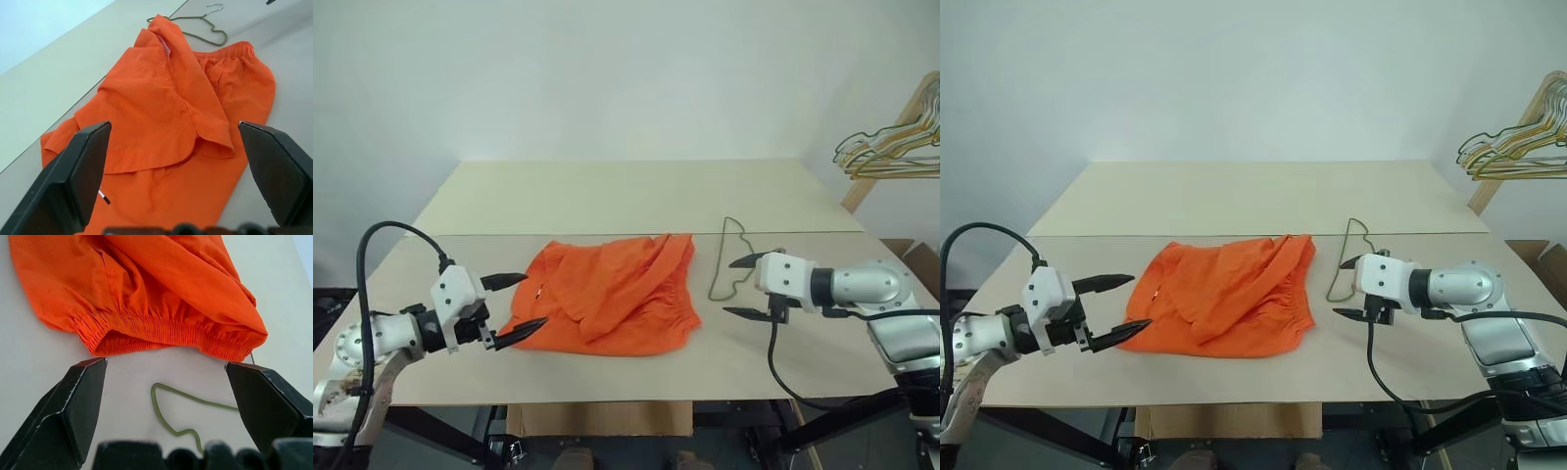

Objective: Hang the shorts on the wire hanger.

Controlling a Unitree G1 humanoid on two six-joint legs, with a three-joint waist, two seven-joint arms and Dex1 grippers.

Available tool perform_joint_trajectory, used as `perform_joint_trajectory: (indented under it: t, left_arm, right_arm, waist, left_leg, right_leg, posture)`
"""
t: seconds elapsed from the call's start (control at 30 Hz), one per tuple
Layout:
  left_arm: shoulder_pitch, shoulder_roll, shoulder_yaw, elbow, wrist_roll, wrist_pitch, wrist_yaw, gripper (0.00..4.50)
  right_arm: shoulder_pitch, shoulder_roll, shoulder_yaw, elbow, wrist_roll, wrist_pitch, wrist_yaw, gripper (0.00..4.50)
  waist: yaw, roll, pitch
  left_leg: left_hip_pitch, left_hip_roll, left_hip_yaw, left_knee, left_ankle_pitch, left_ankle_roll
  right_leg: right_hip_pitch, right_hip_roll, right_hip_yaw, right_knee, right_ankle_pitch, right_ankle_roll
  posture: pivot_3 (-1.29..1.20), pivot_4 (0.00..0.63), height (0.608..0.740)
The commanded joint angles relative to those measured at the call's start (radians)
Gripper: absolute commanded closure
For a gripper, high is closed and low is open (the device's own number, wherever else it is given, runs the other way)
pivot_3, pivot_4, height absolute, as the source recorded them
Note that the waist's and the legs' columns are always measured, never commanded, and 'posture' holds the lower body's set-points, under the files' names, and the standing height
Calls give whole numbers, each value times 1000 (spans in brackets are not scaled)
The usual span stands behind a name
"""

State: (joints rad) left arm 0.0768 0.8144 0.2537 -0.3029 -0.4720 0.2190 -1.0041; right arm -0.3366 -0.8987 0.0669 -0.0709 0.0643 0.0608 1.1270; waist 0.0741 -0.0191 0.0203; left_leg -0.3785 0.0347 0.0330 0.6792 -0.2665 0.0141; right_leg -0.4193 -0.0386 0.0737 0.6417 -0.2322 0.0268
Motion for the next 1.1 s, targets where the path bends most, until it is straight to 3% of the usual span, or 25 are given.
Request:
perform_joint_trajectory:
  t: [0.03, 0.43, 0.7, 0.9, 1.1]
  left_arm:
    - [-3, 20, 32, -38, 0, -7, -3, 0]
    - [12, 19, 39, -40, 11, -20, 9, 0]
    - [12, 33, 14, -35, 28, -16, -19, 0]
    - [19, 68, -32, -9, 98, -15, -46, 0]
    - [30, 109, -53, 36, 153, -47, -86, 0]
  right_arm:
    - [-26, -6, -5, -29, 27, 19, 17, 45]
    - [-44, 9, -1, -14, 16, 9, 20, 45]
    - [-58, -32, 35, 25, -23, -110, 72, 45]
    - [-24, 2, 56, -65, 27, -148, 91, 45]
    - [-40, 82, 181, -14, -228, -361, -60, 45]
  waist:
    - [1, 0, 0]
    - [3, 0, 0]
    - [-2, 0, 0]
    - [-8, 0, 0]
    - [-35, 0, 0]
  left_leg:
    - [0, 0, 0, 0, 0, 0]
    - [0, 0, 0, 0, 0, 0]
    - [0, 0, 0, 0, 0, 0]
    - [0, 0, 0, 0, 0, 0]
    - [1, 1, 1, 0, 0, 0]
  right_leg:
    - [0, 0, 0, 0, 0, 0]
    - [0, 0, 0, 0, 0, 0]
    - [0, 0, 0, 0, 0, 0]
    - [0, 0, 0, 0, -1, 0]
    - [0, 0, 0, 1, -1, -1]
  posture:
    - [183, 0, 740]
    - [183, 0, 740]
    - [155, 0, 740]
    - [97, 0, 740]
    - [74, 0, 740]
